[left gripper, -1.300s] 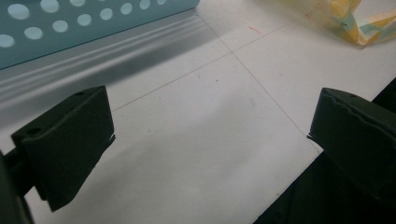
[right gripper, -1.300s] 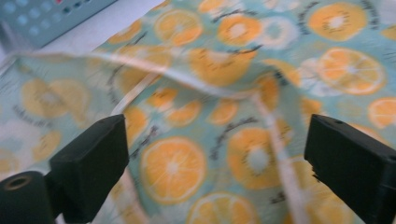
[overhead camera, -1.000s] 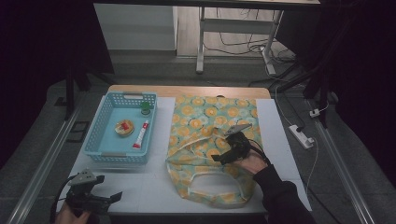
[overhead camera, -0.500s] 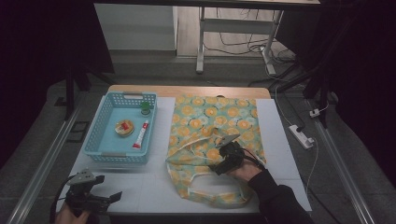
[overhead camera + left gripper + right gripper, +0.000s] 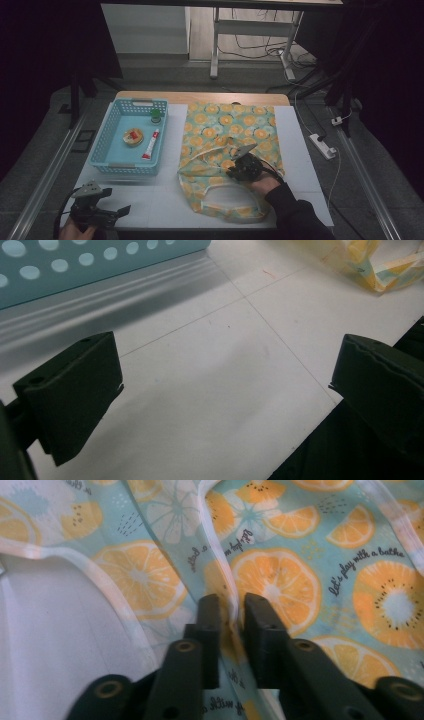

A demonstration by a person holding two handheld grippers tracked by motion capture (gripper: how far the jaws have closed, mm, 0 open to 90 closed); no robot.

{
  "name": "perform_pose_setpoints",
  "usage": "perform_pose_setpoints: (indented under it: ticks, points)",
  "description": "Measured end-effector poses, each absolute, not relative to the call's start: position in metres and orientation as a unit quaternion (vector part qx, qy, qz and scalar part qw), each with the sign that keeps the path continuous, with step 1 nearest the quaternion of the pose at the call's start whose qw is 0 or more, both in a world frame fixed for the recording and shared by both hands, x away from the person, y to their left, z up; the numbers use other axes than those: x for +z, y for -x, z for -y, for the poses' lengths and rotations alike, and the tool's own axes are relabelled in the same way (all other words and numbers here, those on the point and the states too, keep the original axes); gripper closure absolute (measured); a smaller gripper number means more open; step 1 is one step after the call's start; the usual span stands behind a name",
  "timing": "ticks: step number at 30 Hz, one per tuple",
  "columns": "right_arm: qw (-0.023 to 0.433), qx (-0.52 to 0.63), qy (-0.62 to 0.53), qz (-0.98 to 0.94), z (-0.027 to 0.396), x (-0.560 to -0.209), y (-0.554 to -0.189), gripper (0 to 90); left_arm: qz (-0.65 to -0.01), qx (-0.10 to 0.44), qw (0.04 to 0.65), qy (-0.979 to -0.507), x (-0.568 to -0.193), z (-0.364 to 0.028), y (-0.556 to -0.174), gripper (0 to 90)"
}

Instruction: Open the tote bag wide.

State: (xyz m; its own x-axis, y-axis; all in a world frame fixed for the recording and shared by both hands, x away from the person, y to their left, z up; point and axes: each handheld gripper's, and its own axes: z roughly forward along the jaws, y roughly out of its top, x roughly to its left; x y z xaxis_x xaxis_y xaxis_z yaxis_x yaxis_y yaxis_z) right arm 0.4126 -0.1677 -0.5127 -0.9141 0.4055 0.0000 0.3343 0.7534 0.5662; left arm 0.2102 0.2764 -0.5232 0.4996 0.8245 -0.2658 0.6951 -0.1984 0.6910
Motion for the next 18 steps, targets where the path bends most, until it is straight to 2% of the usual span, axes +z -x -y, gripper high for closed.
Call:
perform_pose_setpoints:
  ticks: [5, 18]
  points:
    - [0.054, 0.298, -0.206, -0.930, 0.170, -0.511, -0.415, 89.0, -0.493, 0.081, 0.397, -0.770, -0.523, -0.276, -0.211, 0.0]
    - [0.052, 0.357, -0.199, -0.911, 0.169, -0.484, -0.415, 89.9, -0.493, 0.080, 0.397, -0.770, -0.523, -0.276, -0.211, 0.1]
